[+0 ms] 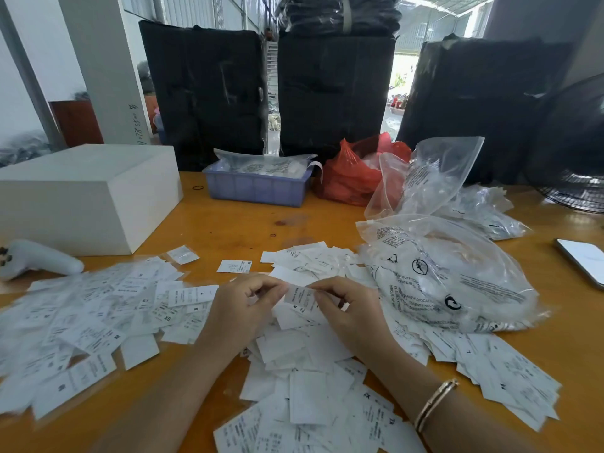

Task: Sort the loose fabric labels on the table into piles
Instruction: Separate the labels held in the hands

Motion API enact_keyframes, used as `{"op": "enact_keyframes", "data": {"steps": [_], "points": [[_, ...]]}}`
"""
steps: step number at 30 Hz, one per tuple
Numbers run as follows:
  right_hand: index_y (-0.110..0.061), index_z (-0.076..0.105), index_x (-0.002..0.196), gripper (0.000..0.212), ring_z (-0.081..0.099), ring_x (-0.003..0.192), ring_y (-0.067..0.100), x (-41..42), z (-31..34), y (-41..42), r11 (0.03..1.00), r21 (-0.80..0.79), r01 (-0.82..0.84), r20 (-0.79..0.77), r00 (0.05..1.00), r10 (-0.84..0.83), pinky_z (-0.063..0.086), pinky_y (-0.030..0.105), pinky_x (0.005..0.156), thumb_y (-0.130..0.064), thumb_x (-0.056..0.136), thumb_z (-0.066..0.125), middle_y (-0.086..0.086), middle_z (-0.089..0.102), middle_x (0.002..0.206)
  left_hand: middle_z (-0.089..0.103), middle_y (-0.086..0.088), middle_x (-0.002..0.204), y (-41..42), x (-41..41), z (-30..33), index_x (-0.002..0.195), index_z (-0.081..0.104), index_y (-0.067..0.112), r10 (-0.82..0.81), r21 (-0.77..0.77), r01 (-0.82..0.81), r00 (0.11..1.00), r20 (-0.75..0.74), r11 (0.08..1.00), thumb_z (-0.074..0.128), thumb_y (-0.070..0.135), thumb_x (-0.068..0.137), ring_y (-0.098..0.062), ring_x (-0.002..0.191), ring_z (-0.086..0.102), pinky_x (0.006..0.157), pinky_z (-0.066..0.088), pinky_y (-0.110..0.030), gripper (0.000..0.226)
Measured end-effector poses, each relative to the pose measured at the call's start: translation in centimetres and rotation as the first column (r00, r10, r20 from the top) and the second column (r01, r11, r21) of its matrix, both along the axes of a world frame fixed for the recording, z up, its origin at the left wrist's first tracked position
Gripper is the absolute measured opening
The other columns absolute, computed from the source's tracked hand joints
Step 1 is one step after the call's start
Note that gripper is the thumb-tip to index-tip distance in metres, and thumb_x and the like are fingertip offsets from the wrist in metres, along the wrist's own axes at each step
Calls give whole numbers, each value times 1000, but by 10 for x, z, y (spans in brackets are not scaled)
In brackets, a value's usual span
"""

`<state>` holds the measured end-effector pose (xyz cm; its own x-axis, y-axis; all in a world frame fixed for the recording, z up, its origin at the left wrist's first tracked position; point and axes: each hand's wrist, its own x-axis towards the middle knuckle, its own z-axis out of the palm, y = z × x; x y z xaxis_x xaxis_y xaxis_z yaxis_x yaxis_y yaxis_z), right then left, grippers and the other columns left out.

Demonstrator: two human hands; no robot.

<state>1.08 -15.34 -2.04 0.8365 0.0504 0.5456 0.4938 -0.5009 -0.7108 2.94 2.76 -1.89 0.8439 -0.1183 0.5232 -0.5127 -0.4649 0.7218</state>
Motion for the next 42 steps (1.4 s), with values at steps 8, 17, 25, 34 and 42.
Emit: {"op": "enact_keyframes", "data": {"steps": [8,17,25,34,42], "points": [[-32,72,91,30,49,55,1,3,0,-2,998,56,-4,-95,995,9,36,11,52,-4,88,59,-23,57,59,67,26,74,-1,-1,-1,78,67,39,-48,-30,46,997,-66,998,65,34,80,8,81,60,65,43,-4,5],[-17,68,85,11,58,55,9,2,6,-3,900,429,-78,-337,911,240,44,20,54,-8,87,63,0,68,64,70,25,76,-3,0,2,77,71,32,-40,-352,-53,967,-251,934,71,24,80,14,76,60,58,40,2,9],[-17,67,87,15,64,60,8,1,7,-4,880,473,-43,-187,971,149,48,15,56,-6,91,59,-3,74,80,69,27,80,-2,1,2,80,72,32,-24,-344,-68,966,-256,936,72,23,80,13,78,59,60,42,0,9],[-14,66,91,12,66,65,10,0,5,-2,942,326,-82,-166,976,142,53,21,61,-4,90,59,-2,73,81,65,35,73,-4,-1,2,77,70,32,-37,-326,-46,969,-243,944,69,25,82,20,75,56,57,42,-1,9],[-18,64,89,15,67,67,8,0,5,-2,929,360,-82,-123,983,134,51,18,61,-4,91,57,-6,73,81,66,34,75,-4,1,0,78,71,32,-41,-306,-32,972,-230,952,70,24,82,18,78,57,58,43,-2,9]]}}
